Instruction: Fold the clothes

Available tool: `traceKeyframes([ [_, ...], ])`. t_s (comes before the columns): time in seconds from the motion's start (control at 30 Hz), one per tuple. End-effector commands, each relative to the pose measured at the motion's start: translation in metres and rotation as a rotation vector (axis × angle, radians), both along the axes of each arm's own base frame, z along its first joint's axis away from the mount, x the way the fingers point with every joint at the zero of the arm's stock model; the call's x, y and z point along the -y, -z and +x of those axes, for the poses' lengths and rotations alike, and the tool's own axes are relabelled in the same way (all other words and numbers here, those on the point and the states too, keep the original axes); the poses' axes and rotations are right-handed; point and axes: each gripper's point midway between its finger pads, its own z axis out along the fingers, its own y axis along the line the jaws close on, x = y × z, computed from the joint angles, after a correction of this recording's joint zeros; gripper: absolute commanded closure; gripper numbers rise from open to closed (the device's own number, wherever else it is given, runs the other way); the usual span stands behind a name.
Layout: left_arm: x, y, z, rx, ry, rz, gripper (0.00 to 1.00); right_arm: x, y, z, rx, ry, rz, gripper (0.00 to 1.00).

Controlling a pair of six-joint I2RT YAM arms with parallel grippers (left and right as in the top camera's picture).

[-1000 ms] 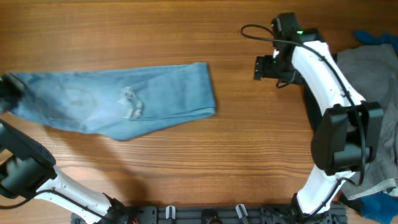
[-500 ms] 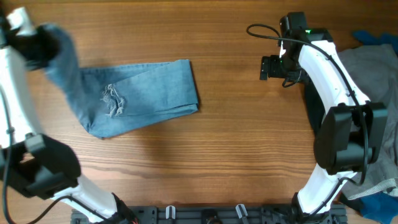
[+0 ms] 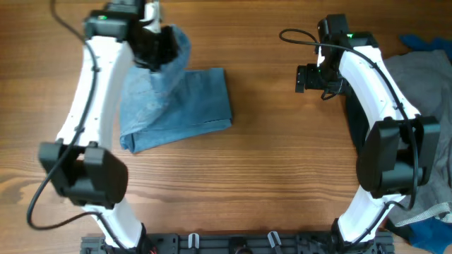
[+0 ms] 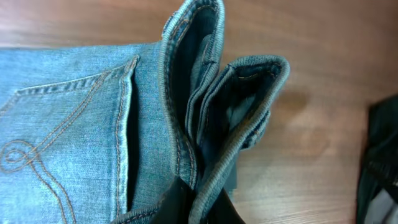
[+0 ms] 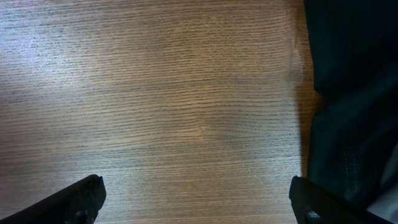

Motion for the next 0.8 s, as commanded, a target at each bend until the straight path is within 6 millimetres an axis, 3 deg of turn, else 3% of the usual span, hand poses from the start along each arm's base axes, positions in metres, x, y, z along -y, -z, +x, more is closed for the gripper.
traceKeyframes([
  [0.0, 0.017, 0.017, 0.003, -0.044, -0.015, -0.002, 0.96, 0.000, -0.007, 0.002, 0.016, -0.014, 0.010, 0.00],
  [0.07, 0.022, 0.020, 0.003, -0.048, -0.003, -0.002, 0.92, -0.003, -0.007, 0.001, 0.010, -0.026, 0.027, 0.00],
  [0.1, 0.024, 0.020, 0.002, -0.050, 0.001, -0.001, 0.69, -0.005, -0.007, 0.001, 0.009, -0.038, 0.037, 0.00],
  [0.17, 0.028, 0.020, 0.001, -0.050, 0.010, -0.001, 0.12, -0.009, -0.007, 0.001, 0.007, -0.045, 0.057, 0.00],
  [0.2, 0.029, 0.020, 0.001, -0.050, 0.013, -0.001, 0.00, -0.009, -0.007, 0.001, 0.007, -0.045, 0.057, 0.00],
  [0.4, 0.025, 0.019, 0.003, -0.040, 0.011, 0.000, 0.00, -0.021, -0.007, -0.002, -0.005, -0.080, 0.124, 0.00],
  [0.5, 0.007, 0.018, 0.013, -0.015, -0.028, 0.012, 0.00, -0.040, -0.009, -0.007, -0.020, -0.142, 0.230, 0.00],
  [0.63, -0.039, 0.017, 0.033, 0.049, -0.138, 0.123, 0.00, -0.091, -0.025, -0.022, -0.036, -0.299, 0.532, 0.01],
  [0.77, -0.071, 0.025, 0.045, 0.062, -0.182, 0.169, 0.00, -0.149, -0.059, -0.038, -0.010, -0.471, 0.849, 0.03],
])
